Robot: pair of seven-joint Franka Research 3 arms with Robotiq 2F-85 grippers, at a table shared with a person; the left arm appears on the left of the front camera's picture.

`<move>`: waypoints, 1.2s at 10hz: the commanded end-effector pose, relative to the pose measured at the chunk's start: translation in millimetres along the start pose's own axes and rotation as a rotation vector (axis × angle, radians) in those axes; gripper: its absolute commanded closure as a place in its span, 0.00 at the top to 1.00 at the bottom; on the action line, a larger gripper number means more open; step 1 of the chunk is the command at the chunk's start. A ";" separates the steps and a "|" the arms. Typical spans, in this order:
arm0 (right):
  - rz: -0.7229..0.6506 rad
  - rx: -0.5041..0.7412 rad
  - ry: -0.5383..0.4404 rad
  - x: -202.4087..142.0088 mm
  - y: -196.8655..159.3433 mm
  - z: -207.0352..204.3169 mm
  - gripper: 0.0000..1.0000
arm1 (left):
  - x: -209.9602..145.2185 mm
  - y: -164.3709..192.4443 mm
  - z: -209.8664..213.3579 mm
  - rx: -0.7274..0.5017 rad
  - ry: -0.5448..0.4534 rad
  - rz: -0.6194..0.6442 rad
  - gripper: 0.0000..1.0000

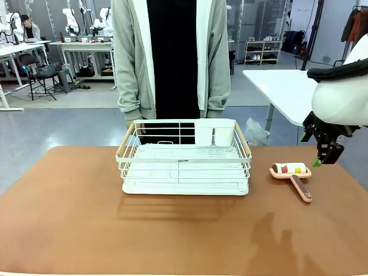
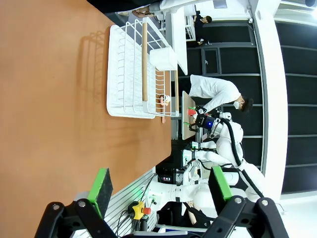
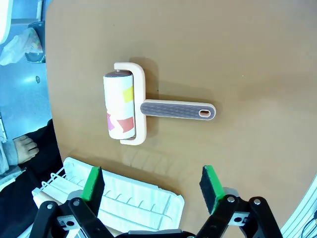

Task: Clean the table.
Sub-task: Place the Lint Roller down when the Dish drying rack is positioned in the middle of the table.

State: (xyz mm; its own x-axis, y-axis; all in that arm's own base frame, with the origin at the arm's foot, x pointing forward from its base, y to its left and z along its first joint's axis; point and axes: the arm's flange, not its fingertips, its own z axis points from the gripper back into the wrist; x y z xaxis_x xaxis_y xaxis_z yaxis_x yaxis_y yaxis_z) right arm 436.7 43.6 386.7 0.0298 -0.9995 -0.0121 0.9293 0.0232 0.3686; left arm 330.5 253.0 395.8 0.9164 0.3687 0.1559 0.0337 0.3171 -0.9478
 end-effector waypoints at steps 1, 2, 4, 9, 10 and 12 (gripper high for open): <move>-0.001 0.008 0.000 0.2 0.2 -2.1 1.00 | -1.5 -0.2 2.2 -0.020 -0.004 -0.014 1.00; -0.001 0.008 0.000 0.2 0.2 -2.1 1.00 | -1.5 -0.2 2.2 -0.020 -0.004 -0.014 1.00; -0.001 0.008 0.000 0.2 0.2 -2.1 1.00 | -1.5 -0.2 2.2 -0.020 -0.004 -0.014 1.00; -0.001 0.008 0.000 0.2 0.2 -2.1 1.00 | -1.5 -0.2 2.2 -0.020 -0.004 -0.014 1.00; -0.001 0.008 0.000 0.2 0.2 -2.1 1.00 | -1.5 -0.2 2.2 -0.020 -0.004 -0.014 1.00; -0.001 0.008 0.000 0.2 0.2 -2.1 1.00 | -1.5 -0.2 2.2 -0.020 -0.004 -0.014 1.00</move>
State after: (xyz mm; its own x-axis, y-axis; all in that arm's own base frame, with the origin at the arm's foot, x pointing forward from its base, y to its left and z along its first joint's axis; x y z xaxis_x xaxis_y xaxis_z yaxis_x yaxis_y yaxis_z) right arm 436.9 42.9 385.0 0.0285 -0.9995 -0.0129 0.9303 0.0218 0.3663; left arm 330.5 253.0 395.8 0.9164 0.3686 0.1559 0.0337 0.3171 -0.9478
